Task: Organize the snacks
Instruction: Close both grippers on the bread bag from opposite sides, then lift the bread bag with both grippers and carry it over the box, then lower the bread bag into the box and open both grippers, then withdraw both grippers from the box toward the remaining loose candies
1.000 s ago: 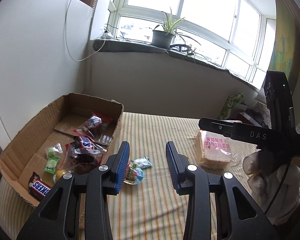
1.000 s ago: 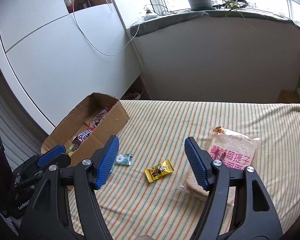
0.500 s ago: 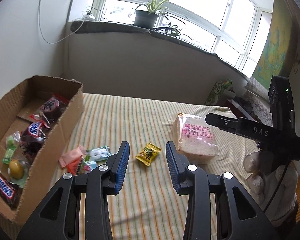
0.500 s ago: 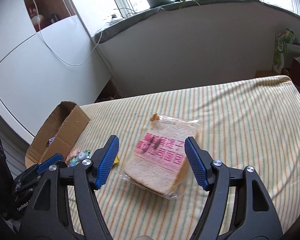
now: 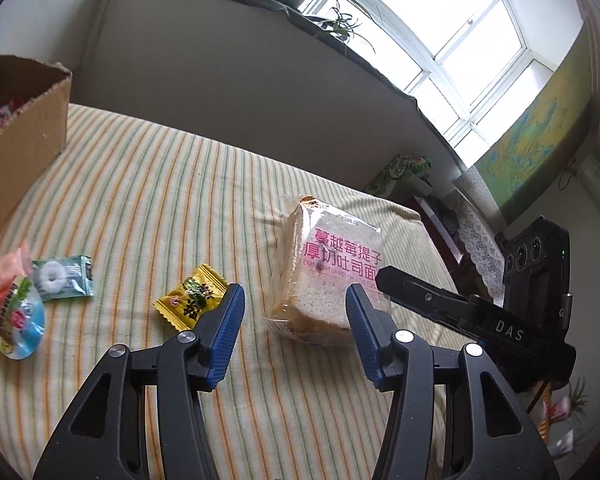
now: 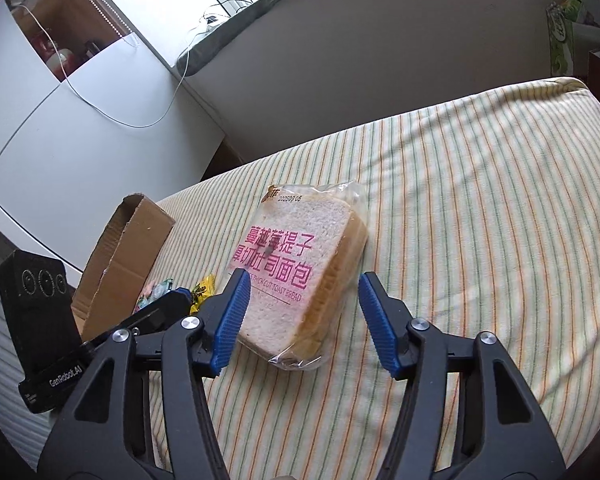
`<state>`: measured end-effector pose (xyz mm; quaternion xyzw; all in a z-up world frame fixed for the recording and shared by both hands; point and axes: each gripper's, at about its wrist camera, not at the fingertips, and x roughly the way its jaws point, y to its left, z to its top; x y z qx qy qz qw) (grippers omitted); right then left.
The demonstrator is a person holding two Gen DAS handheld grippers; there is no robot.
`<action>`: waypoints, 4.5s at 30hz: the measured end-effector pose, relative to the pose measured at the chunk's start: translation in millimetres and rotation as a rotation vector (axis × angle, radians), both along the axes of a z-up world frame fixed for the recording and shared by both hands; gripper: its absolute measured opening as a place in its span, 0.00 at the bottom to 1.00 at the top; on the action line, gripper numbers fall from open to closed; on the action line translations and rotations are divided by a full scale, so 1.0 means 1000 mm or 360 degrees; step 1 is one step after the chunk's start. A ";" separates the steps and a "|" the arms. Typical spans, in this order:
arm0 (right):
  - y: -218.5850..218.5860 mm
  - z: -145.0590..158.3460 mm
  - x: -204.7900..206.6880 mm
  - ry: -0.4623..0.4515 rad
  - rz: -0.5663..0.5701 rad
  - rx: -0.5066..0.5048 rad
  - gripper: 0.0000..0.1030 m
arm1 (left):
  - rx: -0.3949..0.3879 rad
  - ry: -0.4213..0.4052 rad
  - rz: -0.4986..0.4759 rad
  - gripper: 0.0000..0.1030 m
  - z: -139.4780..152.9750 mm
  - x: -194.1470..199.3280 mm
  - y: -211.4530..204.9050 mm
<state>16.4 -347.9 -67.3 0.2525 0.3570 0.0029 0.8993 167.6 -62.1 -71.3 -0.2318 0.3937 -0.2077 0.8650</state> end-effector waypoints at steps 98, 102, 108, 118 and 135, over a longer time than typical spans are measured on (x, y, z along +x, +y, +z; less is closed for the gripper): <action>0.323 0.029 0.133 -0.0123 0.0772 0.0013 0.40 | 0.0224 -0.0322 0.0761 0.34 0.049 -0.096 0.240; 0.326 0.031 0.134 -0.0137 0.0773 -0.0006 0.40 | 0.0246 -0.0341 0.0754 0.34 0.052 -0.098 0.237; 0.323 0.037 0.127 -0.0153 0.0755 -0.0068 0.40 | 0.0273 -0.0349 0.0751 0.34 0.053 -0.099 0.234; 0.289 0.053 0.108 -0.0210 0.0666 -0.0132 0.40 | 0.0255 -0.0375 0.0732 0.34 0.058 -0.100 0.227; 0.188 0.054 0.078 -0.0154 0.0328 -0.0333 0.56 | 0.0280 -0.0462 0.0479 0.36 0.072 -0.100 0.170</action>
